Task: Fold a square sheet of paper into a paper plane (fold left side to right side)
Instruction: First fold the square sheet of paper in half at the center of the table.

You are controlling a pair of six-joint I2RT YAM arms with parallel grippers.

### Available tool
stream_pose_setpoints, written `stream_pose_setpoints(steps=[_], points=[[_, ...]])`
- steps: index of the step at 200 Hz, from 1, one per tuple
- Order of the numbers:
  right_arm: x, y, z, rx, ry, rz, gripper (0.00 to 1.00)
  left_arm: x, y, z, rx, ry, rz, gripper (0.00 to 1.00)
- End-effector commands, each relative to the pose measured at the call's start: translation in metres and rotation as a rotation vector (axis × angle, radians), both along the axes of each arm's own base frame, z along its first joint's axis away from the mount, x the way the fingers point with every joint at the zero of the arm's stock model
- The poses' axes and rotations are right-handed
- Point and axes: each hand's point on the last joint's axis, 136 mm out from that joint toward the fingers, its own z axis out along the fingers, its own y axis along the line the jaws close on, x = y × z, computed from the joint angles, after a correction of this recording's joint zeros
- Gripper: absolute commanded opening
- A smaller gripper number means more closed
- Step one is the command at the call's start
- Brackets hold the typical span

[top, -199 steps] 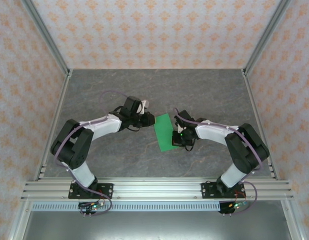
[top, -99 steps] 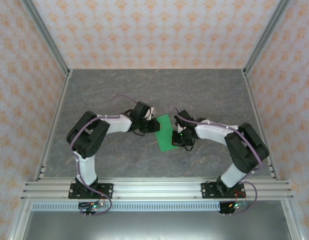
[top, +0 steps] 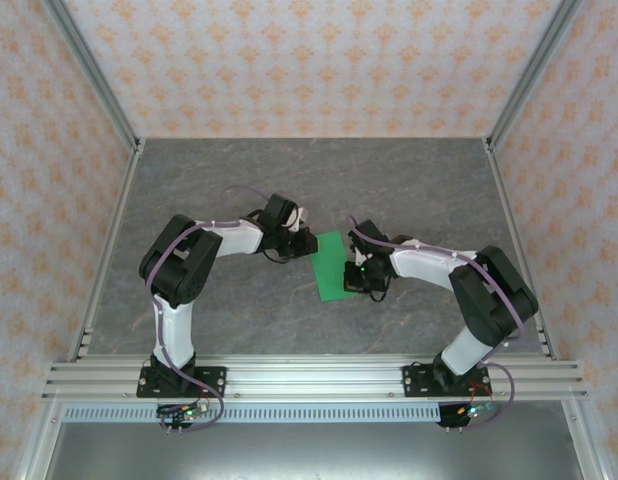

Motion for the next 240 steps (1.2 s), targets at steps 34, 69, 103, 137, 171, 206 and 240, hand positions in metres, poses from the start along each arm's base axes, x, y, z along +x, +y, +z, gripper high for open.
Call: stream_pose_setpoints(steps=[34, 69, 103, 137, 171, 206, 240], points=[[-0.043, -0.063, -0.045, -0.284, 0.139, -0.015, 0.01, 0.064, 0.039, -0.023, 0.144, -0.068, 0.139, 0.15], [-0.044, -0.061, -0.043, -0.262, 0.131, -0.031, 0.01, 0.079, 0.05, -0.024, 0.155, -0.065, 0.167, 0.15], [-0.042, -0.047, -0.04, -0.175, 0.123, -0.087, 0.01, 0.088, 0.046, 0.0, 0.131, -0.106, 0.15, 0.15], [-0.043, -0.028, -0.033, -0.113, 0.098, -0.138, 0.02, 0.086, 0.048, 0.044, 0.113, -0.186, 0.13, 0.18], [-0.045, 0.01, -0.015, 0.016, 0.052, -0.127, 0.04, 0.061, 0.049, 0.085, 0.037, -0.236, 0.125, 0.2], [-0.026, 0.021, 0.027, 0.08, -0.084, -0.107, 0.13, 0.011, 0.043, 0.087, -0.018, -0.2, 0.108, 0.21], [-0.003, -0.005, 0.058, 0.02, -0.201, -0.111, 0.32, -0.034, 0.02, 0.069, -0.009, -0.138, 0.063, 0.21]])
